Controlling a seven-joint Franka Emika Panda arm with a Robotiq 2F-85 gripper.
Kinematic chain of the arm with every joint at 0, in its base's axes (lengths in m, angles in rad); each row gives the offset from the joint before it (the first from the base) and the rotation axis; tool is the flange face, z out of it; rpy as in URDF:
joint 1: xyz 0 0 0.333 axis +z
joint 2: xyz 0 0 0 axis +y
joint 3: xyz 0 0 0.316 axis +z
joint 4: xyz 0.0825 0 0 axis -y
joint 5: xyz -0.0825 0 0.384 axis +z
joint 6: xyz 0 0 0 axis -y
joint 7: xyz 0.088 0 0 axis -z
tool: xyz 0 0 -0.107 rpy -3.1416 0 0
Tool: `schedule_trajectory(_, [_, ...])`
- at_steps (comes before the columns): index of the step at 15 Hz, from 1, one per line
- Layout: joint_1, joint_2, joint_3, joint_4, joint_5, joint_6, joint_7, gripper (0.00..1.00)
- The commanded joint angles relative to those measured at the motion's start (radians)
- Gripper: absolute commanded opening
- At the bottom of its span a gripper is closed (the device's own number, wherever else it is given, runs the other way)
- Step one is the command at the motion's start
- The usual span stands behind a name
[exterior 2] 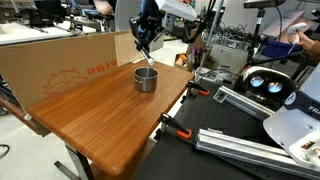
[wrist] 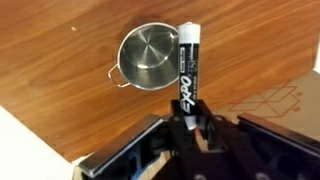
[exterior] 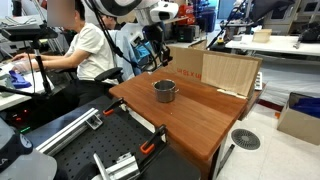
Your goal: Put the marker in the pot
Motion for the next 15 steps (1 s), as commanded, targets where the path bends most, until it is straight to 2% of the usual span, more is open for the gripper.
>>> schedule_trajectory(1, [-0.187, 0.004, 0.171, 0.011, 0.039, 0.003, -0.031, 0.05])
schedule_trajectory(4, [-0.267, 0.012, 0.238, 0.022, 0.041, 0.003, -0.033, 0.05])
schedule_trajectory(7, [-0.311, 0.031, 0.275, 0.042, 0.036, -0.012, -0.028, 0.05])
schedule_trajectory(11, [-0.336, 0.089, 0.295, 0.091, 0.003, -0.031, -0.001, 0.05])
schedule_trajectory(15, [-0.332, 0.159, 0.292, 0.148, -0.019, -0.053, 0.016, 0.05])
